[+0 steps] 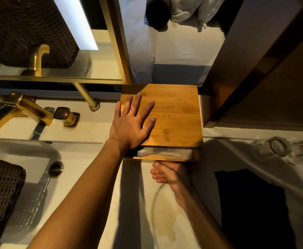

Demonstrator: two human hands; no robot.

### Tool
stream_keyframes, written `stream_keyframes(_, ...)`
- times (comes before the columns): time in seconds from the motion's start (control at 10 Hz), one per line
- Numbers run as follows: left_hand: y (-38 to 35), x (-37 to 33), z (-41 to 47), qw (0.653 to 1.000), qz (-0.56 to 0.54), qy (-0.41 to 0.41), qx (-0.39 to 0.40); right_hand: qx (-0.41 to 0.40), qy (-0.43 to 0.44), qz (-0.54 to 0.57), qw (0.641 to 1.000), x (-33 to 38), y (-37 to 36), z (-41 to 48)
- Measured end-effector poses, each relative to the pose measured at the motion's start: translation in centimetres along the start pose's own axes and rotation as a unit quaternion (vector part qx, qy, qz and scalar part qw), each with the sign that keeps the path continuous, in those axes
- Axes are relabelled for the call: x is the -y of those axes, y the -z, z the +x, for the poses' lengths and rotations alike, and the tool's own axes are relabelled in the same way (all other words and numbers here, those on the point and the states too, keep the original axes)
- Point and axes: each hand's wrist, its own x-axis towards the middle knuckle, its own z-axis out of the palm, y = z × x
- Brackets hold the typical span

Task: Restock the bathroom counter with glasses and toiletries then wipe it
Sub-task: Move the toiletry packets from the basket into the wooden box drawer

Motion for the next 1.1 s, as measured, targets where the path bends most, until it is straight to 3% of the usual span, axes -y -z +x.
stream_keyframes(0.5,-0.1,0.0,0.1,1.000,0.000,0.001,0.001,-0.001,-0.003,-0.004,1.000,1.1,0.3,2.0)
stream_keyframes(0.9,-0.3,0.2,0.1,1.000,0.006,-0.003,0.001,0.044,-0.106,0.029,0.993,2.9,0.7,3.8)
stream_keyframes(1.1,-0.1,0.1,0.1,1.000,0.008,-0.005,0.006,0.025,-0.092,0.062,0.993,3.3,0.6,3.0)
